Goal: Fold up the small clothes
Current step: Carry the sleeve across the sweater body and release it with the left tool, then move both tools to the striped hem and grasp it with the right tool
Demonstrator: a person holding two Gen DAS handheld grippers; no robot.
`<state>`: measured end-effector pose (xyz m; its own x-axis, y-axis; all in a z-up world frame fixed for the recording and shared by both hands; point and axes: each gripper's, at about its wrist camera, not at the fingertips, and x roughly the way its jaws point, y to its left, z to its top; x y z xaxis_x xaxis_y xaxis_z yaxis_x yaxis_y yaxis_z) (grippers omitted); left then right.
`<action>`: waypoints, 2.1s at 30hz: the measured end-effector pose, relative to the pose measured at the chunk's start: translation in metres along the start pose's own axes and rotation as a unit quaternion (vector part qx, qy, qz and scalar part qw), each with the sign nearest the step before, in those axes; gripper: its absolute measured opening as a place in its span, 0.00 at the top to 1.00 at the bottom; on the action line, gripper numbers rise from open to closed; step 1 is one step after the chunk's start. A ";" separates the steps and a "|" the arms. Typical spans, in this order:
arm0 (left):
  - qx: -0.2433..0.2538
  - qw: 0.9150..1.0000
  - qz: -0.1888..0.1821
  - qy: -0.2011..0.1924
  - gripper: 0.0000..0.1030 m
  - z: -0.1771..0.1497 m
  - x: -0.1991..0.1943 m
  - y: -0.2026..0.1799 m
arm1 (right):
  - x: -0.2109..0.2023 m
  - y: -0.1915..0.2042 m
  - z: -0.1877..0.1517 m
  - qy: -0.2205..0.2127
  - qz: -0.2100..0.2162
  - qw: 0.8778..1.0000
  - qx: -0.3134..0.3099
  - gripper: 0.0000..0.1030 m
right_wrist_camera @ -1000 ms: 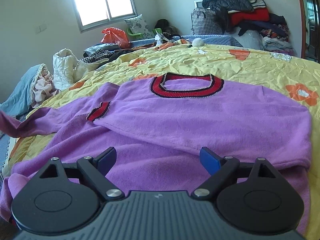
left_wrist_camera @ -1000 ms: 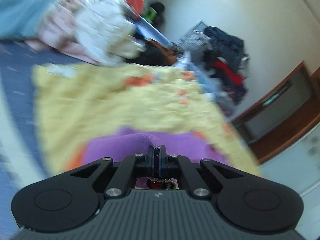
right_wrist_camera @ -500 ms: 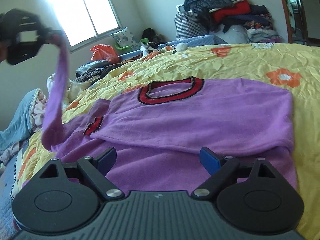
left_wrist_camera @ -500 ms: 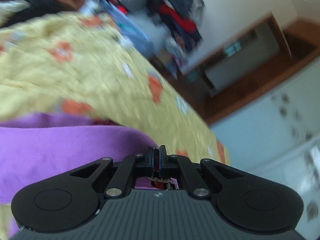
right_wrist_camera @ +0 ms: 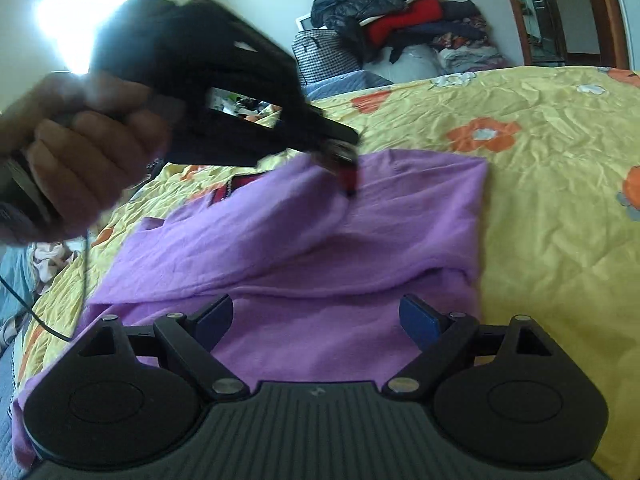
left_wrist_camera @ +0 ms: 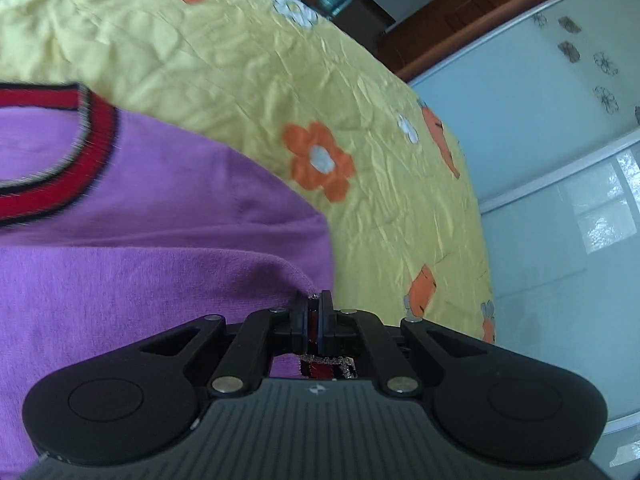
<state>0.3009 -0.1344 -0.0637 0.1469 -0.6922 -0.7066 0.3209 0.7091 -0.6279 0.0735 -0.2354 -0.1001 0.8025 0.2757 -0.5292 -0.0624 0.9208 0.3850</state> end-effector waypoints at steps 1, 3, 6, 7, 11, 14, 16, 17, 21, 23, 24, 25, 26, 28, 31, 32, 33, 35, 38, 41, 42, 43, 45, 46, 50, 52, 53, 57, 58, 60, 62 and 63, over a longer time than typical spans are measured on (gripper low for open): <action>0.005 1.000 -0.002 0.001 0.95 0.000 0.007 -0.004 | -0.001 -0.002 0.000 0.000 -0.004 1.000 -0.002 0.12; 0.013 1.000 0.007 0.004 0.95 -0.001 0.020 -0.009 | 0.000 -0.003 -0.001 0.004 -0.008 1.000 -0.002 0.12; 0.005 1.000 0.018 0.021 0.75 -0.001 0.035 -0.001 | 0.001 -0.002 -0.003 0.009 -0.012 1.000 -0.004 0.12; -0.006 0.999 0.020 0.025 0.52 -0.002 0.035 0.005 | 0.000 -0.001 -0.002 0.009 -0.015 1.000 -0.006 0.12; 0.007 0.999 0.004 -0.040 0.34 -0.018 -0.021 0.025 | -0.012 -0.007 0.004 -0.016 -0.027 0.999 -0.018 0.12; 0.015 0.995 0.029 -0.093 0.29 -0.045 -0.084 0.055 | -0.012 -0.014 0.019 -0.038 -0.038 0.997 -0.051 0.12; 0.031 0.988 0.079 -0.126 0.21 -0.069 -0.123 0.077 | -0.004 -0.017 0.033 -0.050 -0.056 0.993 -0.089 0.12; 0.041 0.984 0.103 -0.140 0.20 -0.080 -0.140 0.088 | 0.001 -0.020 0.040 -0.059 -0.059 0.991 -0.108 0.12; 0.031 0.963 0.194 -0.187 0.17 -0.100 -0.184 0.145 | 0.040 -0.037 0.064 -0.043 -0.085 0.988 -0.125 0.15; -0.006 0.956 0.233 -0.179 0.22 -0.099 -0.187 0.184 | 0.063 -0.043 0.071 0.006 -0.084 0.988 -0.126 0.41; -0.025 0.950 0.255 -0.178 0.28 -0.100 -0.190 0.200 | 0.073 -0.046 0.069 0.029 -0.102 0.986 -0.128 0.43; -0.016 0.939 0.286 -0.189 0.27 -0.103 -0.195 0.207 | 0.077 -0.050 0.067 0.032 -0.112 0.984 -0.132 0.43; -0.015 0.935 0.301 -0.189 0.28 -0.103 -0.200 0.212 | 0.074 -0.054 0.067 0.028 -0.105 0.986 -0.125 0.40; -0.042 0.939 0.275 -0.204 0.28 -0.103 -0.217 0.212 | 0.061 -0.056 0.068 0.021 -0.104 0.988 -0.112 0.41; 0.000 0.938 0.235 -0.254 0.19 -0.094 -0.222 0.182 | 0.048 -0.049 0.067 0.000 -0.086 0.988 -0.125 0.40; 0.018 0.940 0.221 -0.260 0.18 -0.089 -0.216 0.171 | 0.048 -0.045 0.067 -0.004 -0.079 0.988 -0.131 0.40; 0.030 0.944 0.211 -0.254 0.17 -0.082 -0.206 0.165 | 0.052 -0.040 0.067 -0.004 -0.079 0.987 -0.138 0.40; 0.041 0.949 0.217 -0.226 0.17 -0.071 -0.178 0.158 | 0.067 -0.030 0.068 0.008 -0.088 0.984 -0.152 0.40; 0.070 0.944 0.259 -0.194 0.22 -0.071 -0.139 0.167 | 0.088 -0.020 0.062 0.034 -0.107 0.975 -0.189 0.41; 0.096 0.932 0.290 -0.195 0.21 -0.077 -0.140 0.165 | 0.088 -0.035 0.065 0.030 -0.122 0.980 -0.157 0.33; 0.078 0.935 0.282 -0.199 0.24 -0.081 -0.149 0.163 | 0.082 -0.038 0.068 0.026 -0.140 0.979 -0.144 0.33; 0.071 0.939 0.264 -0.208 0.22 -0.087 -0.160 0.161 | 0.073 -0.037 0.068 0.012 -0.158 0.977 -0.140 0.33; 0.083 0.947 0.220 -0.219 0.18 -0.104 -0.179 0.153 | 0.052 -0.031 0.063 -0.001 -0.128 0.984 -0.127 0.32; 0.084 0.951 0.211 -0.210 0.18 -0.110 -0.181 0.152 | 0.045 -0.028 0.058 0.001 -0.096 0.989 -0.116 0.32; 0.094 0.951 0.247 -0.162 0.23 -0.127 -0.159 0.167 | 0.042 0.000 0.031 0.026 -0.014 0.988 -0.150 0.33; 0.099 0.952 0.234 -0.173 0.23 -0.136 -0.167 0.174 | 0.058 0.011 0.018 0.061 -0.072 0.974 -0.206 0.34; 0.087 0.953 0.233 -0.175 0.24 -0.138 -0.174 0.173 | 0.058 0.008 0.017 0.052 -0.080 0.973 -0.210 0.28; 0.099 0.952 0.212 -0.195 0.11 -0.173 -0.226 0.152 | 0.011 -0.002 0.024 0.060 -0.067 0.986 -0.142 0.25; 0.101 0.954 0.203 -0.196 0.09 -0.186 -0.238 0.149 | -0.004 -0.004 0.019 0.059 -0.060 0.988 -0.129 0.24; 0.081 0.959 0.191 -0.192 0.09 -0.217 -0.259 0.155 | -0.037 -0.013 0.003 0.060 -0.062 0.992 -0.093 0.24; 0.048 0.966 0.175 -0.183 0.08 -0.248 -0.278 0.168 | -0.071 -0.022 -0.016 0.065 -0.054 0.995 -0.060 0.25; 0.032 0.969 0.168 -0.178 0.08 -0.264 -0.287 0.175 | -0.094 -0.030 -0.028 0.065 -0.057 0.995 -0.047 0.25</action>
<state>0.0681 0.2244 -0.0569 0.5637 -0.4335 -0.7031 0.2542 0.9010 -0.3517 -0.0164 -0.2813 -0.0832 0.7243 0.1950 -0.6614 -0.0344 0.9682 0.2477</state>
